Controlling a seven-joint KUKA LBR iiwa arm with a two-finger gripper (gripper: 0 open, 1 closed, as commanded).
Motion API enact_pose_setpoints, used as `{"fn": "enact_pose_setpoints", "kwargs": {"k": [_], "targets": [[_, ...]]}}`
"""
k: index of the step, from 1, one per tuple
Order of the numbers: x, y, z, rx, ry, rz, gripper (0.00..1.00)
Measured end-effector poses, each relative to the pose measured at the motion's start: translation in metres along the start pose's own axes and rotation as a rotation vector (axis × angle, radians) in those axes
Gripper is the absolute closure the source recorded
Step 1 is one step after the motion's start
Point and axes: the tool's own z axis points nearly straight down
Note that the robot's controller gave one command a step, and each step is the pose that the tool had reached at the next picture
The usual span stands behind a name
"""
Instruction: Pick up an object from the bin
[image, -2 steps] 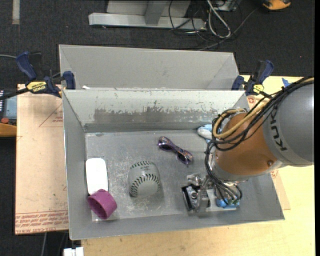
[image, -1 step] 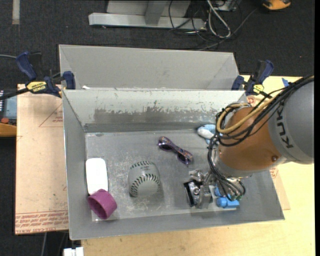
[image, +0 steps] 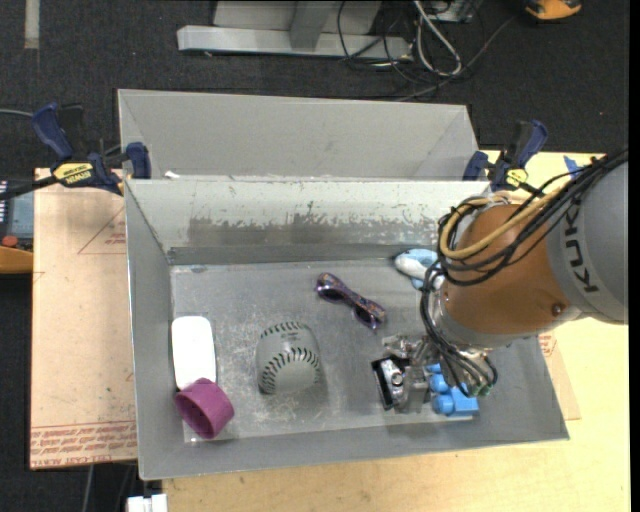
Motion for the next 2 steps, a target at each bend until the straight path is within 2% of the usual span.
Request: {"fn": "enact_pose_setpoints", "kwargs": {"k": [2], "targets": [[-0.0016,0.0003,-0.0218,0.000,-0.007,0.000,1.00]]}}
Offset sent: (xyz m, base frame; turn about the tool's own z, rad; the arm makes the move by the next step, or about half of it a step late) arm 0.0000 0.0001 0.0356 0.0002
